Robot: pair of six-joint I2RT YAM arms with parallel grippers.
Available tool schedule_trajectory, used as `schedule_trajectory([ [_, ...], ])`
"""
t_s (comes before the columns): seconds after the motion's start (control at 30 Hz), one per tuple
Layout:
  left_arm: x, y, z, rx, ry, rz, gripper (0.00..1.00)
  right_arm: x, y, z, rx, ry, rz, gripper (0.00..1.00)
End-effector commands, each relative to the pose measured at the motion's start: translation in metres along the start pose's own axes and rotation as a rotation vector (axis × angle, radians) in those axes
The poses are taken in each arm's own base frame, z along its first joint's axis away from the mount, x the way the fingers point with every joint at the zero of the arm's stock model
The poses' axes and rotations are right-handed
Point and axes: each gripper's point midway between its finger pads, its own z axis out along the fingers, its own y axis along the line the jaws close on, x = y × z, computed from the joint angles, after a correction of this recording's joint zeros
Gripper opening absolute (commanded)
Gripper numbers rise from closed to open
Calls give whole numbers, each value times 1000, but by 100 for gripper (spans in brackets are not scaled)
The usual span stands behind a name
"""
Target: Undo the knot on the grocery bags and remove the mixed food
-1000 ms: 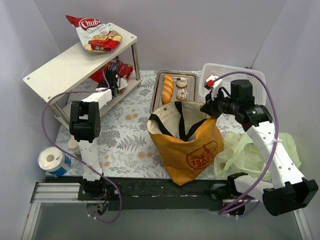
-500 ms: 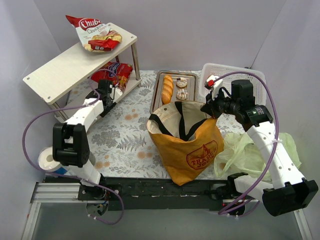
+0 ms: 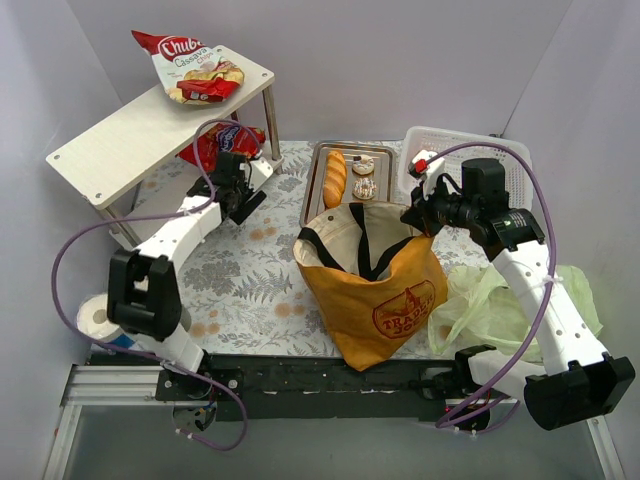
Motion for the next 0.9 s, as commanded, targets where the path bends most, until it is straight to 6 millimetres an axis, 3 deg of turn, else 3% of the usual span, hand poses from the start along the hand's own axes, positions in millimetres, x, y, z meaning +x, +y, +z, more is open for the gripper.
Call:
schedule_trajectory([
  [0.0,-26,14,27,-64,-21,-5,76,-22,-6,-7,20,-57,-39,1],
  [0.2,-51,31,56,-154,-65,31,74,-14,-6,-10,31,-47,-34,1],
  [0.47,-76,40,68,-163,-100,68,72,-4,-11,-7,44,-46,-7,1],
  [0.67,-69,24,89,-100,-54,104,64,-2,-13,-4,41,-45,1,1],
  [0.87,-71,20,99,-83,-35,98,64,-2,-13,-3,41,-50,3,1],
])
